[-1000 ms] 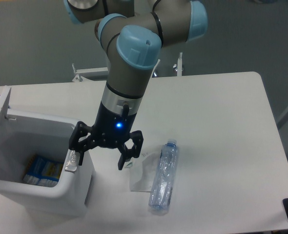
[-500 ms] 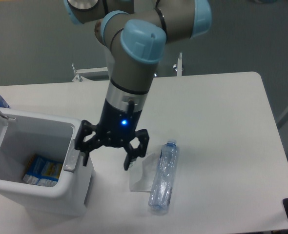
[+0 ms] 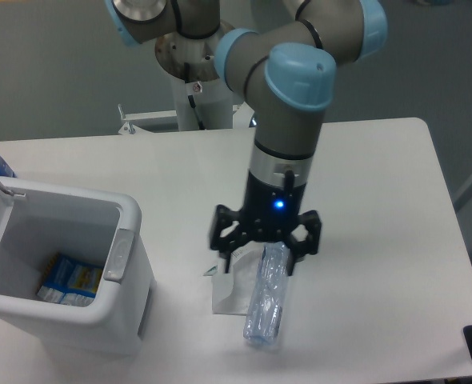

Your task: Open the trash can

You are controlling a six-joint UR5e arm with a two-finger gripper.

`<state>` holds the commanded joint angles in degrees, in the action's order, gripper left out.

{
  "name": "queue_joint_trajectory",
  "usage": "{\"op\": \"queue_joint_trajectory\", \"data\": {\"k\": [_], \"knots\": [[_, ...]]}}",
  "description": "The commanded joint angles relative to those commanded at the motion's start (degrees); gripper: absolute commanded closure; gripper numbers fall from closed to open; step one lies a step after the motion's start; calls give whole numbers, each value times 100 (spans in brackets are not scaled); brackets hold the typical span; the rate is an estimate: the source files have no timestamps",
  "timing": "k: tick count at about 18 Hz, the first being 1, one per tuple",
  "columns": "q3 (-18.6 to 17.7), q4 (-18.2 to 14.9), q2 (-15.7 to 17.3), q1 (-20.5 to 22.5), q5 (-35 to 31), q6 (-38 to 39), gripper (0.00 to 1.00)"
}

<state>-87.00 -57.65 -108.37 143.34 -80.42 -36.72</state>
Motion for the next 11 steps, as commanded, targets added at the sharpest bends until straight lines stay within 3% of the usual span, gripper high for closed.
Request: {"op": "queue_joint_trajectory", "data": {"k": [4, 7, 11], "knots": [[-159, -9, -17, 124, -27, -756, 0], [-185, -27, -88, 220, -482, -1090, 0], [-290, -27, -167, 229, -685, -2163, 0]]}}
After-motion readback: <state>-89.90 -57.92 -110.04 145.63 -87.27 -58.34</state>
